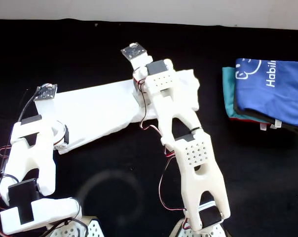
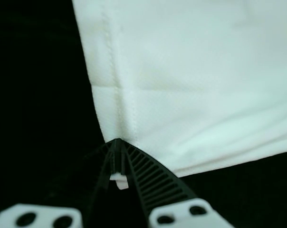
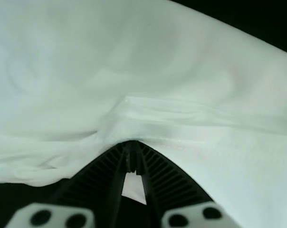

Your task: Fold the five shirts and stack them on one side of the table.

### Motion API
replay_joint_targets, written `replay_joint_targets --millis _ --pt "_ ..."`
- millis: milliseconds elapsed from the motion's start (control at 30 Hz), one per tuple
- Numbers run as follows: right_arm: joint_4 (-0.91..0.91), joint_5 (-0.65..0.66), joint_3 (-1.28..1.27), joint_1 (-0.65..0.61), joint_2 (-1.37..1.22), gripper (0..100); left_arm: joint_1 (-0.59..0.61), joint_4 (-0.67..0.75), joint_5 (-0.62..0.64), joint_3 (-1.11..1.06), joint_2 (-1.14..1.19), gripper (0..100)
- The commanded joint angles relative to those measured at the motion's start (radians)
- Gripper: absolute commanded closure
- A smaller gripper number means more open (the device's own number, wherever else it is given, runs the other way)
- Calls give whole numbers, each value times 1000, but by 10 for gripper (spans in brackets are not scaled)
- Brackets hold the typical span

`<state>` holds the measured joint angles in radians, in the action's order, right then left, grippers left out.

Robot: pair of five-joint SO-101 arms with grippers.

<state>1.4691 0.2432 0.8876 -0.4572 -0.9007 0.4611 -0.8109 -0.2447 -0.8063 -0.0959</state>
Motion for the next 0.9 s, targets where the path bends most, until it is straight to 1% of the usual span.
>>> replay_joint_targets --millis 0,167,233,300,400,467,567,667,733,867 --pt "94 -11 70 1 44 993 1 11 9 -4 -1 991" --pt "266 -11 283 19 110 993 1 11 9 -4 -1 991" --pt "298 -11 346 24 137 993 1 11 9 -1 -2 991" --pt "297 -12 355 47 177 993 -1 9 9 1 -10 988" --pt "297 -15 305 65 248 992 -4 -6 12 35 -13 987" --pt "297 -17 240 79 321 990 -4 -94 12 99 -13 987" --pt "297 -17 90 87 475 990 2 -278 14 280 -13 987" --pt "297 -17 -122 87 665 990 4 -425 71 470 -1 986" --pt "295 -17 -289 87 802 990 8 -454 92 550 8 967" --pt "277 -11 -633 90 1056 990 8 -480 161 639 91 828"
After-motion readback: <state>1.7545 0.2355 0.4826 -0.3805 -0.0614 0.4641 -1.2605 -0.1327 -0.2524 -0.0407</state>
